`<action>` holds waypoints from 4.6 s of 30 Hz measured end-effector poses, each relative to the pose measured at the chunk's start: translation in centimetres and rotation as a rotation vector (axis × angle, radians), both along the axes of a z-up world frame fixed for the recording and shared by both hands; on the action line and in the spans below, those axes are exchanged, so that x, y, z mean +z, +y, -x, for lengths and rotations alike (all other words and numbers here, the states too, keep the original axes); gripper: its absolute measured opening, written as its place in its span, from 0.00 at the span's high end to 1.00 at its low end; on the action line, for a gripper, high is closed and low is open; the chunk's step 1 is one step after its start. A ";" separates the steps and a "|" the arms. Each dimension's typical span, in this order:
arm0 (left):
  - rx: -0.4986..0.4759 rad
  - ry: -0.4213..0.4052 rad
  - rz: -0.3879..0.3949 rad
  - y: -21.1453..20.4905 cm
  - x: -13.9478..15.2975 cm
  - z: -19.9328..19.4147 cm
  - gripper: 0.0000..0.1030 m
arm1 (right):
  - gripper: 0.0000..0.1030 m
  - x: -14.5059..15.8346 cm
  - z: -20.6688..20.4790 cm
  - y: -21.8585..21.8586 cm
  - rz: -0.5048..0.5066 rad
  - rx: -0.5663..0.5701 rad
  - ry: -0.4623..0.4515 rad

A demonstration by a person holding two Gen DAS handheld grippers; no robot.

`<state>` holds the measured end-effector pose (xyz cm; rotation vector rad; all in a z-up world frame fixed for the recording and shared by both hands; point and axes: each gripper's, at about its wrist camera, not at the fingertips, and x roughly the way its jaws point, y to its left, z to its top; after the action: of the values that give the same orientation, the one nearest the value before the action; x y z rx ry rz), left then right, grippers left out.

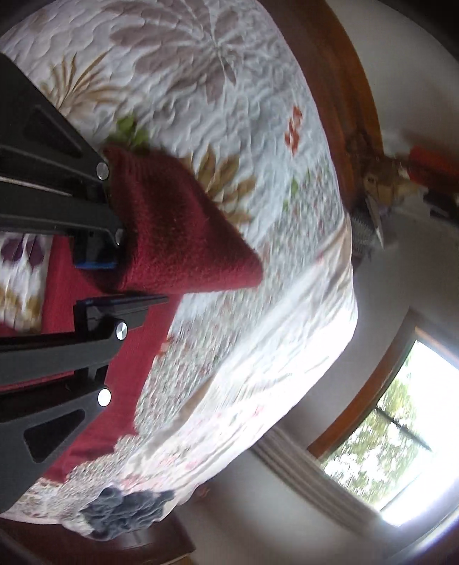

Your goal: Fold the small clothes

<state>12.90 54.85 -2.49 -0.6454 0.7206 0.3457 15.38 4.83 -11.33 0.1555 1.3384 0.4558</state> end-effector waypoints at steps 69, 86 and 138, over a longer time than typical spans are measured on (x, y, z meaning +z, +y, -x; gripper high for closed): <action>-0.199 0.104 0.045 -6.6 -3.2 -0.9 0.60 | 0.38 0.2 -10.9 20.4 -0.161 0.151 0.183; -0.246 0.142 0.020 -8.7 -3.6 -2.4 0.58 | 0.89 6.9 -11.8 12.9 -0.209 0.138 0.008; -0.428 0.278 0.056 -17.7 -9.9 -7.5 0.56 | 0.94 2.9 -11.7 1.4 -0.109 -0.092 -0.031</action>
<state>20.36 37.17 -12.35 -0.4830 1.1132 0.0176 27.03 6.18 -8.47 0.2983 1.2709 0.4516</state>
